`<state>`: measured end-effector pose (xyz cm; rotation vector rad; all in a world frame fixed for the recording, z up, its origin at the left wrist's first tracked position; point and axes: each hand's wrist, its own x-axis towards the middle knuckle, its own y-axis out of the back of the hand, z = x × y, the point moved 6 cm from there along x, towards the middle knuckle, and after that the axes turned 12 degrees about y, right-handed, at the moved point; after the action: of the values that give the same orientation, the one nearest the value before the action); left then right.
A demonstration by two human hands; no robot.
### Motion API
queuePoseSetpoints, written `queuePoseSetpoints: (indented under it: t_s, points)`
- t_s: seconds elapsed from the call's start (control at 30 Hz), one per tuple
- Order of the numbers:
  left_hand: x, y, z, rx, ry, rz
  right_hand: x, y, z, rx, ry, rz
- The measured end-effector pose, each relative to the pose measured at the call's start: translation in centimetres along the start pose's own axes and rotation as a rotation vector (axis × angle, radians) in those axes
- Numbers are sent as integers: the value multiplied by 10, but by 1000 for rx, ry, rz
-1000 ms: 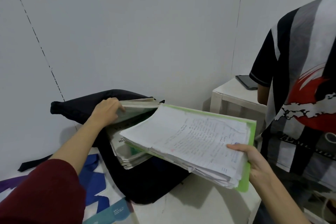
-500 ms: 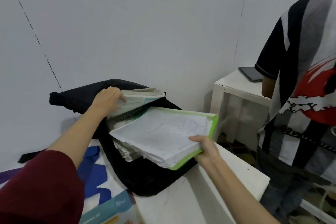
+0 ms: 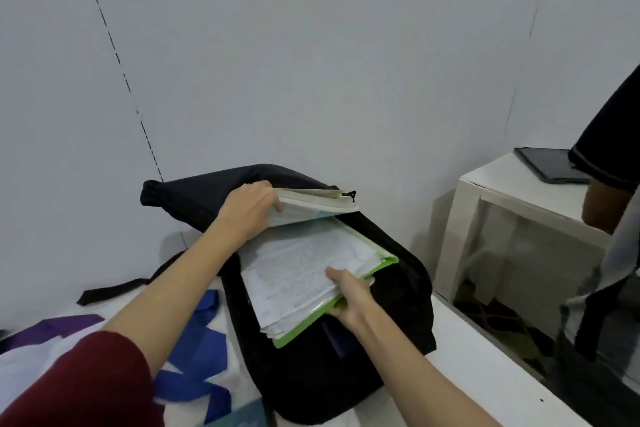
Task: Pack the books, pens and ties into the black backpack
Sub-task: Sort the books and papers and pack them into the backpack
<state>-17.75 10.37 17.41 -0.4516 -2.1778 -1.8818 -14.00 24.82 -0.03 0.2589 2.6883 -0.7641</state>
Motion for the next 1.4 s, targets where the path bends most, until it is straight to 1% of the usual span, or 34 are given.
queuePoseSetpoints:
  t_s: [0.13,0.23,0.3,0.43,0.57,0.63,0.73,0.77,0.87,0.9,0.93,0.97,1.0,1.03,1.07,1.1,1.13,1.17,1.2,1.3,1.4]
  points:
    - [-7,-1,-1,19,11,2,5,-8,0,106,9,70]
    - [-14,-11,4,51,36,-37,25,-18,-17,108,32,115]
    - [-20,-20,15,57,28,-55,29,-14,-18,68,29,78]
    - [-35,-37,26,75,14,-95,16,-8,-3,52,-43,-52]
    - [-38,-33,20,50,48,-78,9,-19,9,158,-86,-14]
    - [-36,-30,21,46,61,-72,5,-22,16,158,-107,-6]
    - [-39,-34,31,61,39,-82,2,-15,16,81,-104,-9]
    - [-42,-38,32,66,32,-92,-1,-12,12,35,-104,-39]
    - [-50,-46,31,53,34,-100,-14,3,-1,-216,-151,-230]
    - [-52,-47,31,50,37,-97,-17,15,-6,-293,-131,-226]
    - [-54,-48,31,49,28,-93,-18,30,-15,-367,-44,-159]
    - [-58,-50,31,47,11,-93,-14,48,-27,-463,113,-32]
    - [-64,-54,32,29,-18,-98,-11,63,-44,-604,321,106]
    - [-71,-56,33,-10,-63,-88,-9,69,-62,-781,547,183]
    - [-81,-60,34,-50,-106,-84,-9,64,-74,-955,728,148]
    - [-89,-64,34,-108,-128,-84,-7,56,-77,-1089,827,38]
    - [-97,-72,32,-155,-126,-93,-3,48,-74,-1193,853,-88]
    - [-104,-79,31,-206,-89,-110,1,43,-67,-1280,842,-183]
    - [-108,-84,29,-256,-30,-127,4,41,-62,-1348,847,-228]
    - [-109,-85,24,-298,102,-171,1,36,-63,-1436,906,-229]
    - [-113,-80,27,-245,97,-215,-13,22,-79,-1395,933,-204]
